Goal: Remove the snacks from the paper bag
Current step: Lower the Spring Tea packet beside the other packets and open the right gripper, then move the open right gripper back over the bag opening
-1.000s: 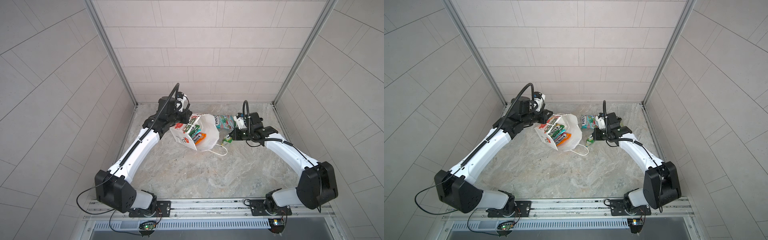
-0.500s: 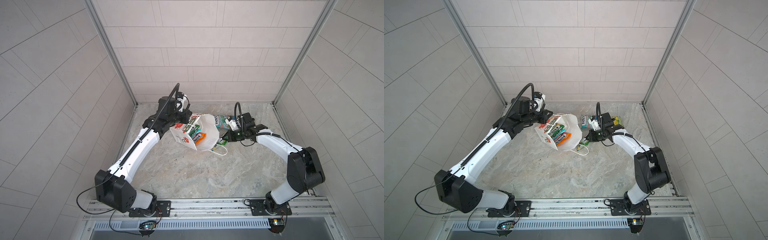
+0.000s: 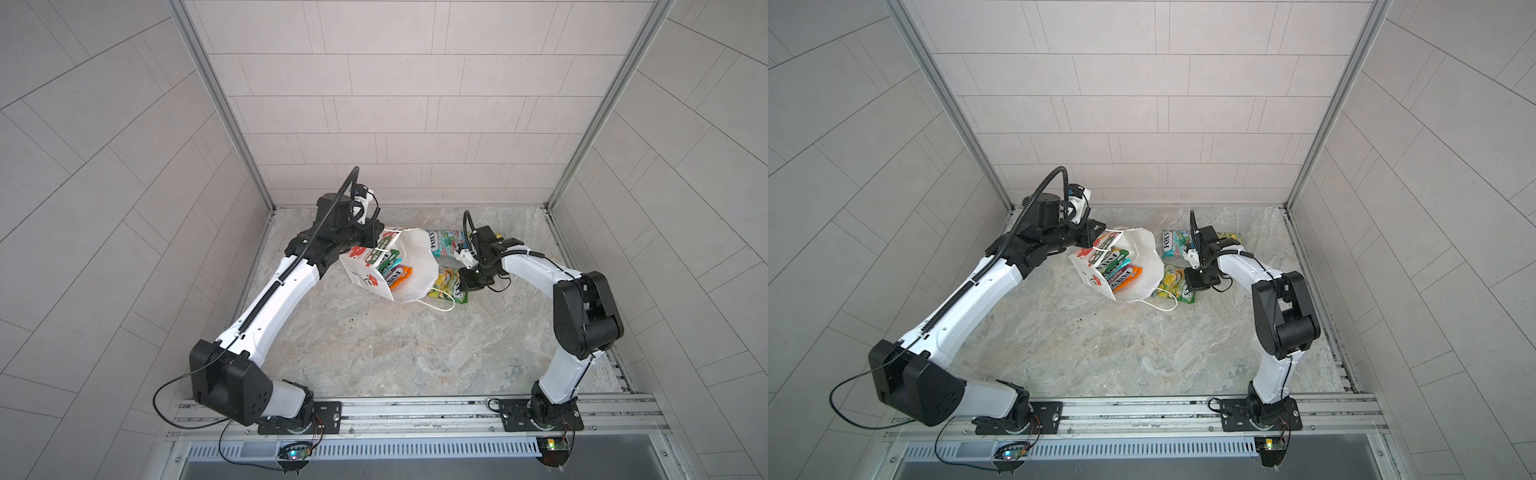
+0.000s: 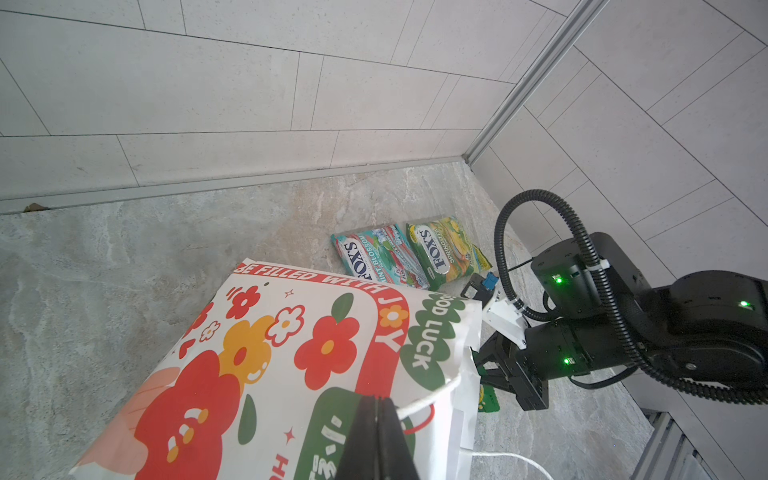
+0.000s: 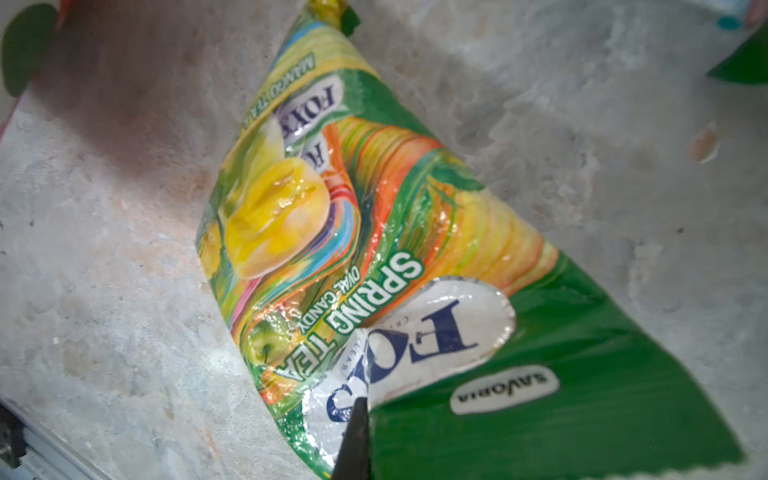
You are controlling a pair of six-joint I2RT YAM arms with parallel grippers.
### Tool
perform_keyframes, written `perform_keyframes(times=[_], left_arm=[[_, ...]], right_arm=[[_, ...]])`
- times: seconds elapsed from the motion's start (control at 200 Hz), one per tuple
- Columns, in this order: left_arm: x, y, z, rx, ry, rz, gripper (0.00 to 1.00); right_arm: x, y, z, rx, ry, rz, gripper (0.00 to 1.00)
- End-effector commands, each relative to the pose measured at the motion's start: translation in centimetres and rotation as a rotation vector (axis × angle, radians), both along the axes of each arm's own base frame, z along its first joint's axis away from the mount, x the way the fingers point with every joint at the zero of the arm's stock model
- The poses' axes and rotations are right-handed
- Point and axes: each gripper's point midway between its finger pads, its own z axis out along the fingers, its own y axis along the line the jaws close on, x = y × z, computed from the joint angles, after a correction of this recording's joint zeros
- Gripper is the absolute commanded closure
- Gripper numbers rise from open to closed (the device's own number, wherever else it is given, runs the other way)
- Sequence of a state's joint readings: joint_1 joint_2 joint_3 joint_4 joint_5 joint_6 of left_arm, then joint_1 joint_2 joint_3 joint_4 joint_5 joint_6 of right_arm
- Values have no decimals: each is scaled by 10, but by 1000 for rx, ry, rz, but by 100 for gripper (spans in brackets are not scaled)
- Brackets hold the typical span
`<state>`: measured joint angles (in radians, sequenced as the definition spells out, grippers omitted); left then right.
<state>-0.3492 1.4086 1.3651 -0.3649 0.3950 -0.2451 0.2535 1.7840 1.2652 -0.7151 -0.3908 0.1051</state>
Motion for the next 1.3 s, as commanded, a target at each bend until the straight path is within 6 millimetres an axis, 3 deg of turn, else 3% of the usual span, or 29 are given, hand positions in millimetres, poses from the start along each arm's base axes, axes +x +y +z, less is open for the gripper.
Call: perform_keyframes(times=[0.0,0.295,0.686,0.921,1.076,1.296], left_arm=[[2,1,9,12,-22,2,100],[2,1,9,14,-23,1,100],[-1,-1,11,11,-28,-17,100],[-16,-11,14,63,-55,-93,100],[-32,-14,-3,65,-26,-148,100],[-38,-18,-3,24,-25,-166,100]], right_arm=[[6,-13,-1,-95,-14,25,96],[25,-21,-12,-173,-9,29,89],[36,-41,-5,-250,-92,-88,59],[28,-50,21,-164,-200,-231,51],[11,-40,46,-47,-242,-261,51],[-17,8,100,281,-285,-216,52]])
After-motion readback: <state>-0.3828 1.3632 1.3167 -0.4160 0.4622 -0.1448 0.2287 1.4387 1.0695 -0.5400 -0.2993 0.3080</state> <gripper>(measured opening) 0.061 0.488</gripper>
